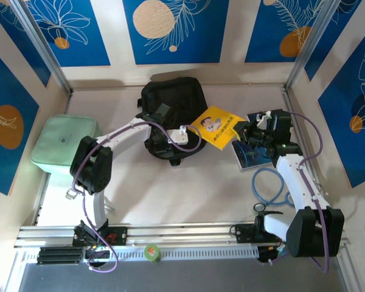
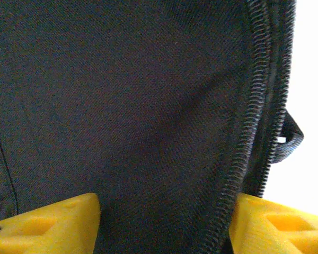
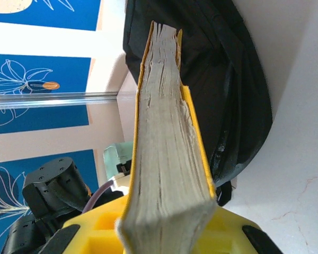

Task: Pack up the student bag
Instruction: Open the student bag at the top-center of the table, then place the book in the student bag.

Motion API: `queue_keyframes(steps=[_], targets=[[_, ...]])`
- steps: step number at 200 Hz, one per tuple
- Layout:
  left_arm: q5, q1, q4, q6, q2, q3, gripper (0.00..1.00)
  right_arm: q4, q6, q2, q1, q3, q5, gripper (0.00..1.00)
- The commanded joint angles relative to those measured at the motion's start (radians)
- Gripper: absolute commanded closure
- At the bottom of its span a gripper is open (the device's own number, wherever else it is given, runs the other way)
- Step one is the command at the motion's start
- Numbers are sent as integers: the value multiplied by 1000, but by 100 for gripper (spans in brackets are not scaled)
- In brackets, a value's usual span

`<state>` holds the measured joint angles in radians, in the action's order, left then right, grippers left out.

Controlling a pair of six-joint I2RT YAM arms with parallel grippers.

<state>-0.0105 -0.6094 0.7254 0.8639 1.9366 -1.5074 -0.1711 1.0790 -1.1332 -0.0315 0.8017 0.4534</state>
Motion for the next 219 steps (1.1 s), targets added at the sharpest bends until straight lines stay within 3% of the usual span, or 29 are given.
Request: queue_keyframes(steps=[1,21,71,127,182,219], targets=[[61,-17,11,50,29,-39,50,83,36,36,-10,-10,61,100],[70,-24,11,44,36,-52,64,74,38,42,-19,-15,62,100],[-16,-24,5,5,-48,-36,83,23,44,124,-85,-44,29,100],[-138,-20,-136,-110,-225,51,92,-186,-41,209,-160,-20,12,100],[-67,-2,-440,-370,-349,165,100,-339,-96,311,-220,-23,26,100],[-119,-1,-475,-428,-360,163,100,-418,-112,387,-238,-6,-28,100]])
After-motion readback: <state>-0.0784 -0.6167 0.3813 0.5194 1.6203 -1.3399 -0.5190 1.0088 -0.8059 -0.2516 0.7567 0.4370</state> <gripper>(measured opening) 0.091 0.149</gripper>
